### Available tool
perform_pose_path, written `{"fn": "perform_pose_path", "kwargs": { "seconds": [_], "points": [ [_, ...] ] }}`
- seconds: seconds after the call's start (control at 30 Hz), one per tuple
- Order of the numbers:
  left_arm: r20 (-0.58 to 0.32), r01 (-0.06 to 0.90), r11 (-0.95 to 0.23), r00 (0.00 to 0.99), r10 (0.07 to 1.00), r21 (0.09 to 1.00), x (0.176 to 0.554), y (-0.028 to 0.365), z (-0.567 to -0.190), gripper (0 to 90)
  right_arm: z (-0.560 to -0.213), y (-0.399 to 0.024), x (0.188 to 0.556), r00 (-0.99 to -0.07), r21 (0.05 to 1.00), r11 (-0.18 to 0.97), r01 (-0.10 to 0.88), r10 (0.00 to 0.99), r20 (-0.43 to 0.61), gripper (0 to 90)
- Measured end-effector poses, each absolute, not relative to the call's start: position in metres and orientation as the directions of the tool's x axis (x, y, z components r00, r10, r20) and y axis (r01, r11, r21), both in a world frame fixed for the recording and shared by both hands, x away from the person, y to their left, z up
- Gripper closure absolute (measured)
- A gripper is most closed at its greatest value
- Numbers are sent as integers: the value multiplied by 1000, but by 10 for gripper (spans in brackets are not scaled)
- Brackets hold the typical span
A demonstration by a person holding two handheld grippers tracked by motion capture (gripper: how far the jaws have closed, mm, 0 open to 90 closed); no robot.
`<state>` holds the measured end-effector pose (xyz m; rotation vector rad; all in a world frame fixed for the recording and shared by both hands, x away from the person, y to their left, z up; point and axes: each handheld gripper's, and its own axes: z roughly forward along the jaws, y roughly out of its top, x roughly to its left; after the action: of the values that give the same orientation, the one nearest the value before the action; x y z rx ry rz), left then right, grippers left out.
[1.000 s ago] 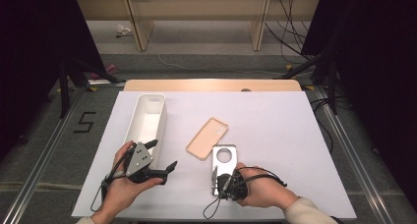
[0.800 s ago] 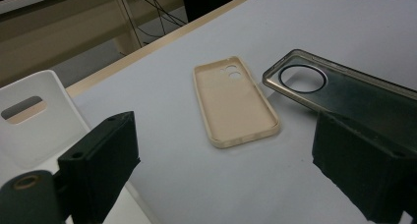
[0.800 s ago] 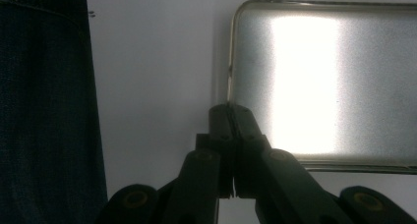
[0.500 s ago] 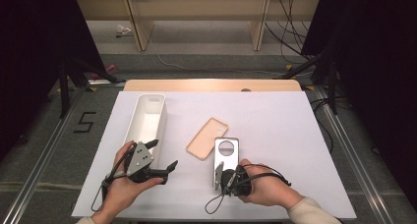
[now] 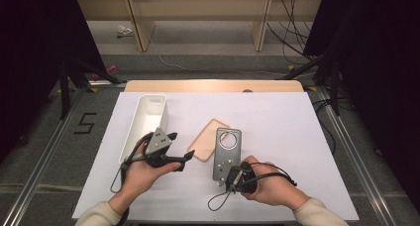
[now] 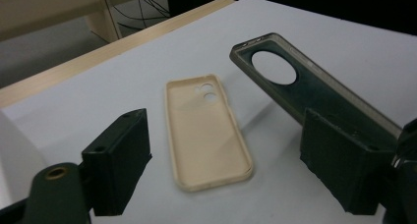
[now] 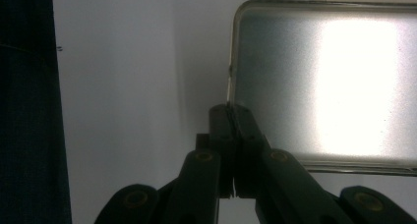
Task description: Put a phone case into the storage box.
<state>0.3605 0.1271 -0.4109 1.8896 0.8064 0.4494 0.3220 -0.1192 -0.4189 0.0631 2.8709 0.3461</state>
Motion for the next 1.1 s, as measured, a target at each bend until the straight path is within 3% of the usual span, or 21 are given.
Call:
{"fn": "perform_pose_path", "kwargs": {
  "seconds": [0.2, 0.5, 0.83, 1.1],
  "points": [
    [-121, 410, -269, 712, 692, 871, 387, 98, -403, 241, -418, -119, 321, -964, 251, 968, 7, 73, -255, 893],
    [-215, 523, -293, 706, 675, 800, 415, 61, -408, 412, -416, -116, 319, -958, 261, 965, -6, 69, -277, 893],
    [-302, 625, -254, 643, 704, 738, 431, 49, -412, 550, -414, -115, 317, -957, 272, 962, -7, 73, -282, 893],
    [-339, 639, -200, 616, 711, 743, 431, 48, -409, 720, -415, -114, 318, -956, 269, 963, -15, 65, -288, 893]
  ]
}}
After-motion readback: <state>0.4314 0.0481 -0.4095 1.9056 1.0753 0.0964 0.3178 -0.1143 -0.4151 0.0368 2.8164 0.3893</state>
